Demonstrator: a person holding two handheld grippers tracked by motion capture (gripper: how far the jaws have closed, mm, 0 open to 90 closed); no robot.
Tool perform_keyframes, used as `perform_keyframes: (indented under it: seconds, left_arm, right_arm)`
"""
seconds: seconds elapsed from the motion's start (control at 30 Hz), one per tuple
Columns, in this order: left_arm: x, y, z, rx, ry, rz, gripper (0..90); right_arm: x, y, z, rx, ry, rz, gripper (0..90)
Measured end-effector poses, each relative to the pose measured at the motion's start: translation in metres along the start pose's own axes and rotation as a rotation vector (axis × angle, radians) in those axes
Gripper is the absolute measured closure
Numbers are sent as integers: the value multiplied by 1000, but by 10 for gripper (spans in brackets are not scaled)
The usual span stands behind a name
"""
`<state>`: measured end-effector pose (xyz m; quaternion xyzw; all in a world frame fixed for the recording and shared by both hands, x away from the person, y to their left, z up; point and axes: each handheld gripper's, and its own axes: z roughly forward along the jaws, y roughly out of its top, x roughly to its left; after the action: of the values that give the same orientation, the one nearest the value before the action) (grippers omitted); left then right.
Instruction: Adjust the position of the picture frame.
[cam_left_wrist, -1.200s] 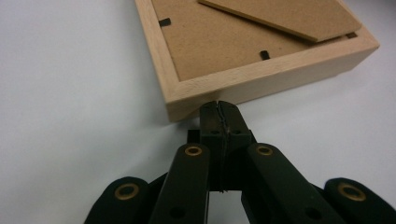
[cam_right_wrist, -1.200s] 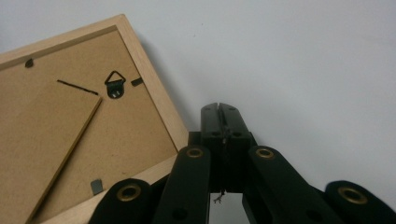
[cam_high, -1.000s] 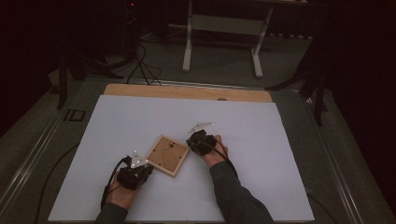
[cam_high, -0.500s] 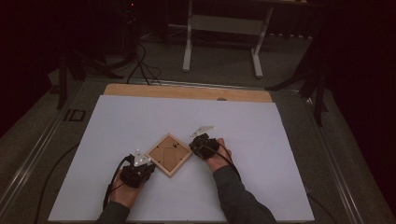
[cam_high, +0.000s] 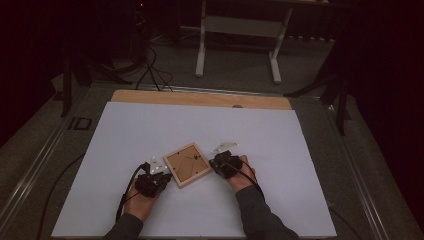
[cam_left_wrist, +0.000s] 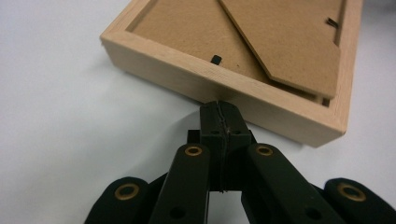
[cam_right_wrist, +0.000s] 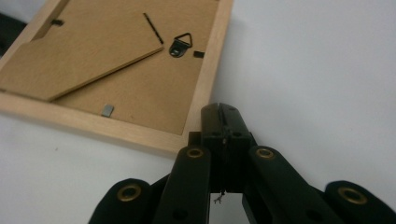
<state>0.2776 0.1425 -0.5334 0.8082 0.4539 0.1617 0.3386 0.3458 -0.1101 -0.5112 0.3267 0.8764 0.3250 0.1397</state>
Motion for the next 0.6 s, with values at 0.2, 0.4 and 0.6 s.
perform_keyframes:
  seconds: [0.2, 0.4, 0.6]
  left_arm:
    - [3, 8, 5, -22, 13, 18, 898]
    - [7, 16, 12, -22, 17, 5, 899]
    - [4, 18, 17, -10, 12, 10, 899]
  right_arm:
    - [2, -9, -6, -14, 2, 16, 900]
    - [3, -14, -9, -23, -2, 25, 900]
    - [2, -18, -12, -37, -17, 40, 900]
